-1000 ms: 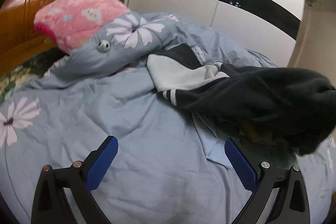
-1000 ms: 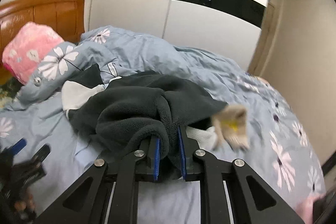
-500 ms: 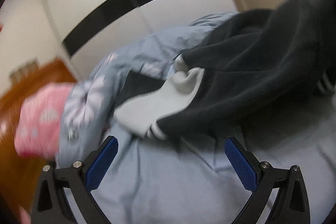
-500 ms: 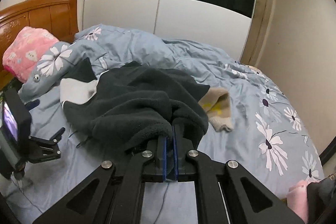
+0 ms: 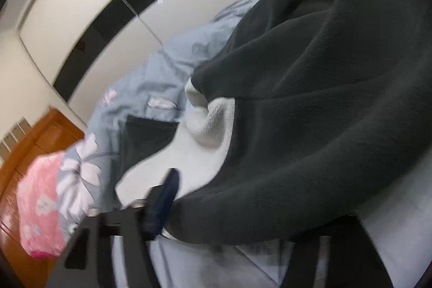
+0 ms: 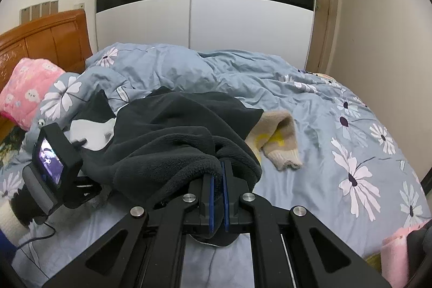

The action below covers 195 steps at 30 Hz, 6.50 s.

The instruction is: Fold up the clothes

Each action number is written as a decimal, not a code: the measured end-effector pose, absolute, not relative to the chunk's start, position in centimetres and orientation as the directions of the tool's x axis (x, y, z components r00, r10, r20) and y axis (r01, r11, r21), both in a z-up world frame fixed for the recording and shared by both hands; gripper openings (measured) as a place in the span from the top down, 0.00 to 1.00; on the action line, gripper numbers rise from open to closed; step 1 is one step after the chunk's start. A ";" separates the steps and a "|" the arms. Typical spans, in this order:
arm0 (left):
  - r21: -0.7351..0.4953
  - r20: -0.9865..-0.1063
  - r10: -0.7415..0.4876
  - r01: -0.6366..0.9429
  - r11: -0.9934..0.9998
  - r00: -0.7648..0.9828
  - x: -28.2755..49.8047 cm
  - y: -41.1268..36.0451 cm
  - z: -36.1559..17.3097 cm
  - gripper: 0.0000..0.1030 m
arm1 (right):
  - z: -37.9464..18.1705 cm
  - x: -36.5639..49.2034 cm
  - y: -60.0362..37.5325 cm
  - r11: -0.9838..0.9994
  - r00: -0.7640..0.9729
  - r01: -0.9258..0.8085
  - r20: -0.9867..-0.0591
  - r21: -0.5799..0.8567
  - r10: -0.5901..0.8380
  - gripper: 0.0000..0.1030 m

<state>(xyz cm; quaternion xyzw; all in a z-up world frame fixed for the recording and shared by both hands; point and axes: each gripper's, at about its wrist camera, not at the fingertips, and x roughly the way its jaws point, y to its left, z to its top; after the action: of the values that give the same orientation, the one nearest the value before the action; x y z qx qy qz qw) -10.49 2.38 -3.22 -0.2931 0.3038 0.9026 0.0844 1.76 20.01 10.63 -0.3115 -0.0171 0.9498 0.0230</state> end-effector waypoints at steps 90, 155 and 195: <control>-0.001 -0.878 -0.006 0.014 -1.000 -0.479 -5.5 -14.4 -2.5 0.90 | 0.9 -7.9 17.3 -0.991 -0.461 0.077 -0.877 0.108 -0.131 0.95; -0.046 -0.849 0.064 -0.048 -0.998 -0.524 -7.4 -20.9 0.2 0.93 | 3.9 -6.1 27.2 -0.999 -0.536 0.028 -0.844 0.019 -0.031 0.95; -0.168 -0.880 0.080 0.147 -0.975 -0.469 8.0 -27.1 -1.3 0.90 | 0.9 16.2 28.8 -0.977 -0.439 -0.156 -0.896 0.147 -0.064 0.51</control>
<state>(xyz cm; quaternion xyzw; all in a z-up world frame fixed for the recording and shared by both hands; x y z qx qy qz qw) 8.05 -27.15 -1.27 -0.5150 -0.1105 0.8498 -0.0196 16.21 28.84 0.88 -0.5291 0.1043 0.8417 0.0273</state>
